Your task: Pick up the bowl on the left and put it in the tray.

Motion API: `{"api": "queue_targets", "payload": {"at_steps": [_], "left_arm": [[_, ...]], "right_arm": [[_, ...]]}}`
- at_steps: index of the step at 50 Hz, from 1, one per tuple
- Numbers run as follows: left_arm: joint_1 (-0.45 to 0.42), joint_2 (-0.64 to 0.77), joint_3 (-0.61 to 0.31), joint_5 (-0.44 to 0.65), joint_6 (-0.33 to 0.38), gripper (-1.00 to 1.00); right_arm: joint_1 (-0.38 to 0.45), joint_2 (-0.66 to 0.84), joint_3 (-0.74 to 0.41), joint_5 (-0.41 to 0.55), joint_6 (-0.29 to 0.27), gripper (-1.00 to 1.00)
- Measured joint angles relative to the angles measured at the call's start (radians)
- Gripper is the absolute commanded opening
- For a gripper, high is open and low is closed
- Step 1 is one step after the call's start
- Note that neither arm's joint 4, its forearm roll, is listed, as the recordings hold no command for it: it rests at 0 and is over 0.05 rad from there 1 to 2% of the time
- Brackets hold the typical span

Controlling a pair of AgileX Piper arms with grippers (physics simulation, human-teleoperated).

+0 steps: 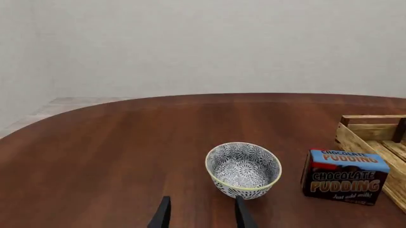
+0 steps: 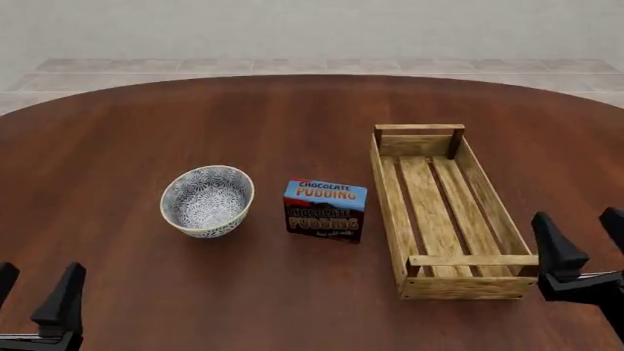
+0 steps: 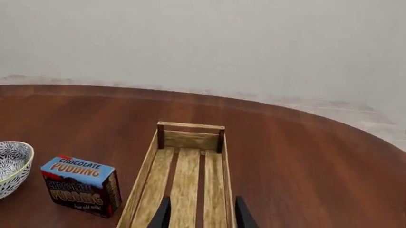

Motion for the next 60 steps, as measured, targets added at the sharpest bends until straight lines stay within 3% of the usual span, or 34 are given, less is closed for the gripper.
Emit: {"api": "queue_targets", "payload": {"at_steps": [11, 29, 44, 60], "left_arm": [[0.0, 0.0, 0.0, 0.0, 0.0, 1.0], [0.0, 0.0, 0.0, 0.0, 0.0, 1.0], [0.0, 0.0, 0.0, 0.0, 0.0, 1.0], [0.0, 0.0, 0.0, 0.0, 0.0, 1.0]], "right_arm": [[0.051, 0.171, -0.156, 0.027, -0.06, 1.0], [0.192, 0.403, -0.446, 0.173, -0.077, 1.0], [0.342, 0.571, -0.653, 0.319, -0.028, 1.0], [0.439, 0.723, -0.837, 0.43, -0.003, 1.0]]}}
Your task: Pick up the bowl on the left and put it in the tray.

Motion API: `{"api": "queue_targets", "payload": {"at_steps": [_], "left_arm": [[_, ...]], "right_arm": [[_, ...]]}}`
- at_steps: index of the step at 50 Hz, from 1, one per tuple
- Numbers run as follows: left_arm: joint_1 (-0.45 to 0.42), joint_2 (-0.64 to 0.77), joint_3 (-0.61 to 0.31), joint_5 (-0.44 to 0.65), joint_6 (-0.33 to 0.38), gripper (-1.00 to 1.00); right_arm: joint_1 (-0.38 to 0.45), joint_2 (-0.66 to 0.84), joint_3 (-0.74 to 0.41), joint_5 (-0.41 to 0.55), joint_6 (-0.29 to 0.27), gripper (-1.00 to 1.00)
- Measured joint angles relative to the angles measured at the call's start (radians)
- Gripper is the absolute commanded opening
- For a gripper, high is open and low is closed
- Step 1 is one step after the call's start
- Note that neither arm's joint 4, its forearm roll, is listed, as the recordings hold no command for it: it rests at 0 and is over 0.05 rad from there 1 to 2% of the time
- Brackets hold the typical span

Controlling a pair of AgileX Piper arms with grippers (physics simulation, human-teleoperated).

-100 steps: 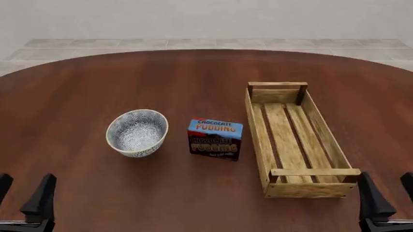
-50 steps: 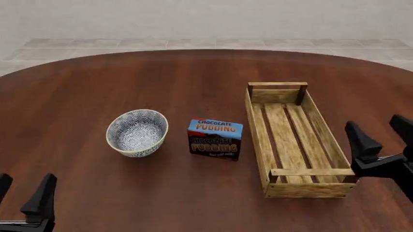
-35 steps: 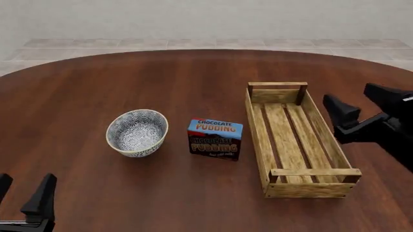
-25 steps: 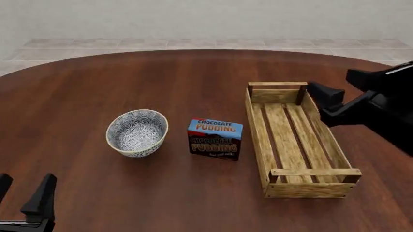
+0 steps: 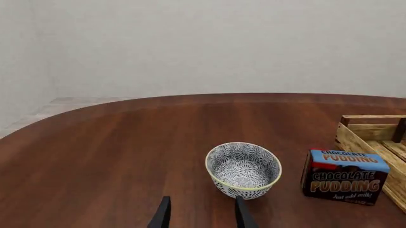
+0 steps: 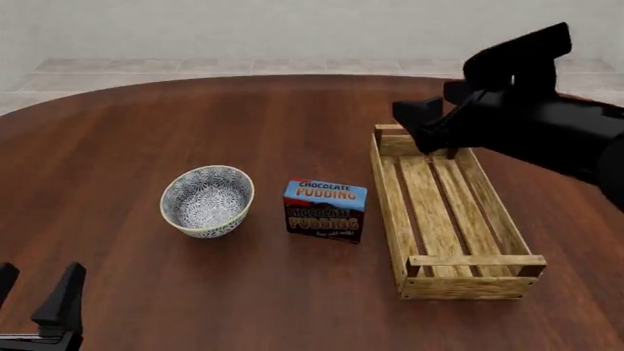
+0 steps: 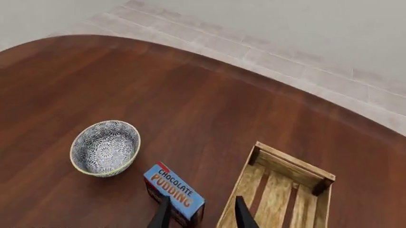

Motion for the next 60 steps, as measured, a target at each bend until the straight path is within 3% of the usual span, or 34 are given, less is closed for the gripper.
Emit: {"api": "queue_targets", "payload": {"at_steps": [24, 60], "left_arm": [[0.0, 0.0, 0.0, 0.0, 0.0, 1.0], [0.0, 0.0, 0.0, 0.0, 0.0, 1.0]], "right_arm": [[0.089, 0.261, -0.233, 0.061, 0.024, 1.0], [0.159, 0.518, -0.404, 0.039, 0.081, 1.0]]}}
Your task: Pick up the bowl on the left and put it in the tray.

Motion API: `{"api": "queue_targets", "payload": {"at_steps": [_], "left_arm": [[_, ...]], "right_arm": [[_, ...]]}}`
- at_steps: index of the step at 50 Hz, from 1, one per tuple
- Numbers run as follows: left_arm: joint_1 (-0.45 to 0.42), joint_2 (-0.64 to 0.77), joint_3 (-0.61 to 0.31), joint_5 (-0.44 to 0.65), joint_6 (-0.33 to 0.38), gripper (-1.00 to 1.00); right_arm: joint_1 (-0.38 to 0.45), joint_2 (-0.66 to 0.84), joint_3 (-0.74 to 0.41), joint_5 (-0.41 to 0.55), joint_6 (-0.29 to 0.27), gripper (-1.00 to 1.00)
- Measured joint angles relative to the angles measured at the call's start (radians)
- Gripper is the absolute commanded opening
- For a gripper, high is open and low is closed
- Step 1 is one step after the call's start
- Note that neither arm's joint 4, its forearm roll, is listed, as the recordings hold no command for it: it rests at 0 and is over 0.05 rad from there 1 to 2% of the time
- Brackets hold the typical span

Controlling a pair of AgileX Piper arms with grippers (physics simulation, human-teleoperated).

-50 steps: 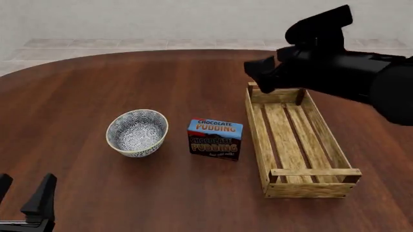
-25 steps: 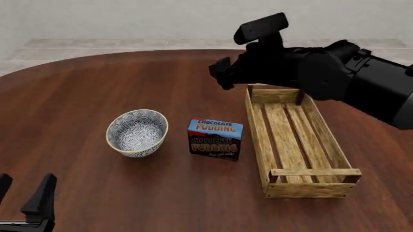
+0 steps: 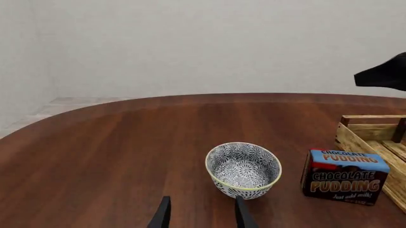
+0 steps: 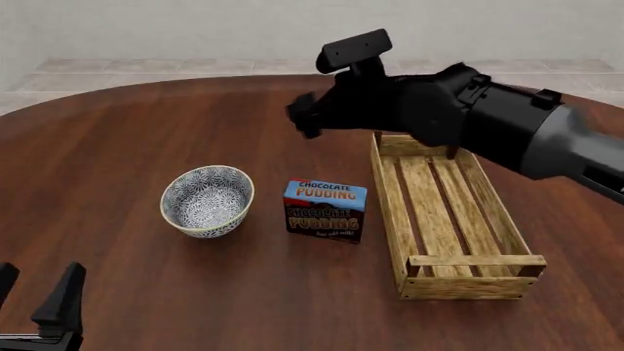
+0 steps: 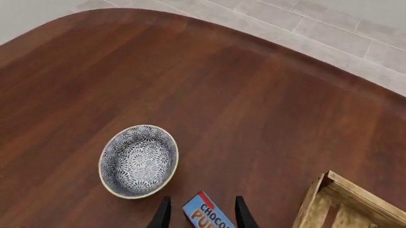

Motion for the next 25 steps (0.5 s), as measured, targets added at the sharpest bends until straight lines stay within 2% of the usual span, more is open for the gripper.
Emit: {"api": "queue_targets", "payload": {"at_steps": [15, 25], "left_arm": [[0.0, 0.0, 0.0, 0.0, 0.0, 1.0], [0.0, 0.0, 0.0, 0.0, 0.0, 1.0]], "right_arm": [[0.033, 0.091, -0.054, 0.006, -0.002, 1.0], [0.056, 0.186, -0.13, 0.036, 0.002, 1.0]]}}
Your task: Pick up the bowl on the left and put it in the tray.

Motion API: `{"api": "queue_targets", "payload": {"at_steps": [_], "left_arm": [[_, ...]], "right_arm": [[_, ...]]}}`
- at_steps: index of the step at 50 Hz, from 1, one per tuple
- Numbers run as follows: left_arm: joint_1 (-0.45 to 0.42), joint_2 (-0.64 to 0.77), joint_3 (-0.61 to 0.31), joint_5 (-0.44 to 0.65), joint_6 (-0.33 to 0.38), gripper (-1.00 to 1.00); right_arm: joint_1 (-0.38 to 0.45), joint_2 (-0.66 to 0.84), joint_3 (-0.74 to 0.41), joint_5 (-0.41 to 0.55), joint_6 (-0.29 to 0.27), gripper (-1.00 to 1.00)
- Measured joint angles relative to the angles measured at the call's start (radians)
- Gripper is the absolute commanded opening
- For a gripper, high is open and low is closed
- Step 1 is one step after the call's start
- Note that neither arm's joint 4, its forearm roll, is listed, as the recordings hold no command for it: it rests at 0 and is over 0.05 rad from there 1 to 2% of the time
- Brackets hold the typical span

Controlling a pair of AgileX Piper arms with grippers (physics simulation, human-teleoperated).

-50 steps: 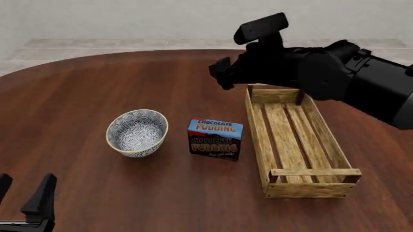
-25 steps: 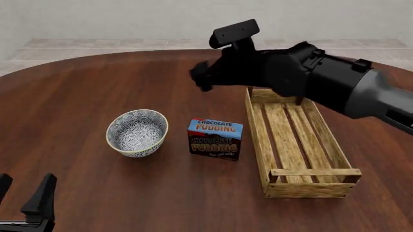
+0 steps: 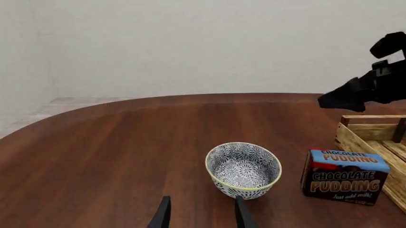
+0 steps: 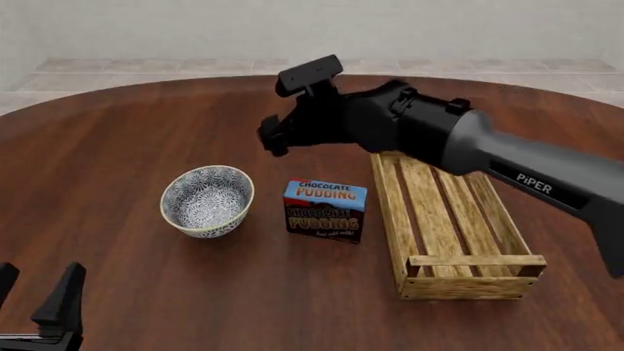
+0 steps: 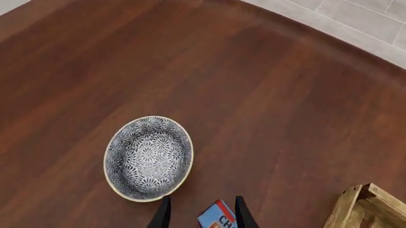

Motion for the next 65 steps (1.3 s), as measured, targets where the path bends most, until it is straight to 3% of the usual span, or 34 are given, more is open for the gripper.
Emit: {"api": "queue_targets", "payload": {"at_steps": [28, 42, 65], "left_arm": [[0.0, 0.0, 0.0, 0.0, 0.0, 1.0], [0.0, 0.0, 0.0, 0.0, 0.0, 1.0], [0.0, 0.0, 0.0, 0.0, 0.0, 1.0]], "right_arm": [[-0.013, 0.298, -0.31, 0.146, -0.029, 1.0], [-0.017, 0.372, -0.364, 0.166, -0.056, 1.0], [0.056, 0.476, -0.447, 0.23, -0.052, 1.0]]}}
